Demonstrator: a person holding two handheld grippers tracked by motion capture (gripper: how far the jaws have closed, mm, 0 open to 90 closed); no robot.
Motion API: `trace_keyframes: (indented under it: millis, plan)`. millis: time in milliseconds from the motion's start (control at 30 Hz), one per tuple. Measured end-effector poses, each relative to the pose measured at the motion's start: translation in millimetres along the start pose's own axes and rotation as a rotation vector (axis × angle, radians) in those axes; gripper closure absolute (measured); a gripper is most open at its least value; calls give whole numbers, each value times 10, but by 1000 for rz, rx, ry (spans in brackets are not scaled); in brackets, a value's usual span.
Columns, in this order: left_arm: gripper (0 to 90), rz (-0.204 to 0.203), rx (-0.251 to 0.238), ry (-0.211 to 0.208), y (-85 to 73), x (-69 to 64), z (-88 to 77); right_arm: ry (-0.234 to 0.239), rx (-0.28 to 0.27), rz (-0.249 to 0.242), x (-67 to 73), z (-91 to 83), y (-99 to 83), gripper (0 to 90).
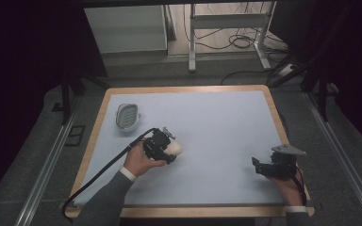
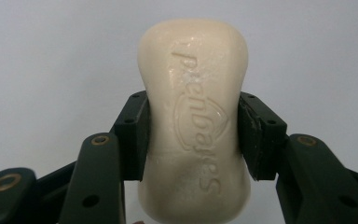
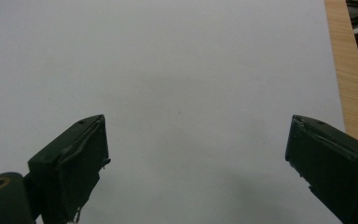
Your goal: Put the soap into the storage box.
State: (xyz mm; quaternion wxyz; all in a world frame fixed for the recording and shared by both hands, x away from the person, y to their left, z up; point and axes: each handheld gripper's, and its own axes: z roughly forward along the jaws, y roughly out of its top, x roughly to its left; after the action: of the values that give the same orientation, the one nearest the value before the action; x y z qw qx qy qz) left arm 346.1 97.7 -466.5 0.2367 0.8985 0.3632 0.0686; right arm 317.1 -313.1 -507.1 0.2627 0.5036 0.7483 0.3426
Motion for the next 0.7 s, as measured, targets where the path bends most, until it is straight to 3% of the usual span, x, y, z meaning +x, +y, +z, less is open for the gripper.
trace_keyframes:
  millis: [700]
  plan:
    - [496, -58, -7, 18, -90, 330, -142, -9, 5, 2, -22, 12, -14, 57]
